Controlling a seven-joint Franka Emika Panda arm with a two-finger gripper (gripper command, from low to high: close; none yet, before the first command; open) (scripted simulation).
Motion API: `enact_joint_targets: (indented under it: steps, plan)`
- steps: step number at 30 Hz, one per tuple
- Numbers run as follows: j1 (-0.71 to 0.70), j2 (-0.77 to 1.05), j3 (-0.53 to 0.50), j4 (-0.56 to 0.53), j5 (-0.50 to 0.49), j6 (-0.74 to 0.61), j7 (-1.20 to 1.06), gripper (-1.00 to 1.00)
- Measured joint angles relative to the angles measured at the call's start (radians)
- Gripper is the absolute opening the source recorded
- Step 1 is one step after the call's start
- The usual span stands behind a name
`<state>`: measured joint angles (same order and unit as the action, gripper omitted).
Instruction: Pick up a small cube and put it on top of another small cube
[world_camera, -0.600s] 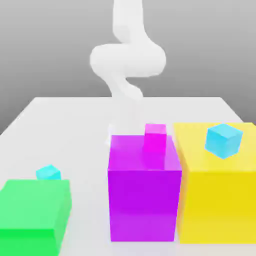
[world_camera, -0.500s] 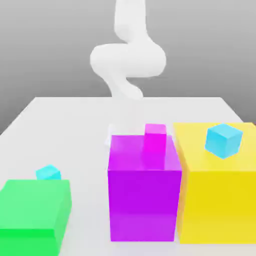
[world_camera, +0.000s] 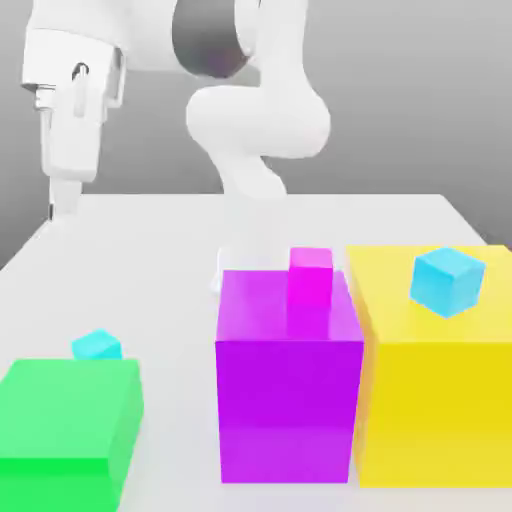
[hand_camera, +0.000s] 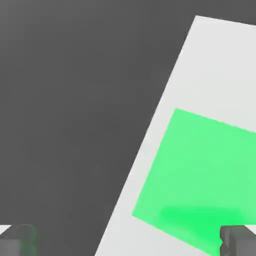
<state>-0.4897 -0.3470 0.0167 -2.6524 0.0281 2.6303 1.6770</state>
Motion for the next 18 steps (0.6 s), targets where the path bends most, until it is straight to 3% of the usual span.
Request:
enact_joint_targets:
  steps: [13,18]
  plan:
    - [-0.256,0.284,-0.05,-0.221,-0.03,0.208,0.585,0.0]
    - [-0.28,0.449,-0.044,-0.217,-0.012,0.342,0.621,0.0]
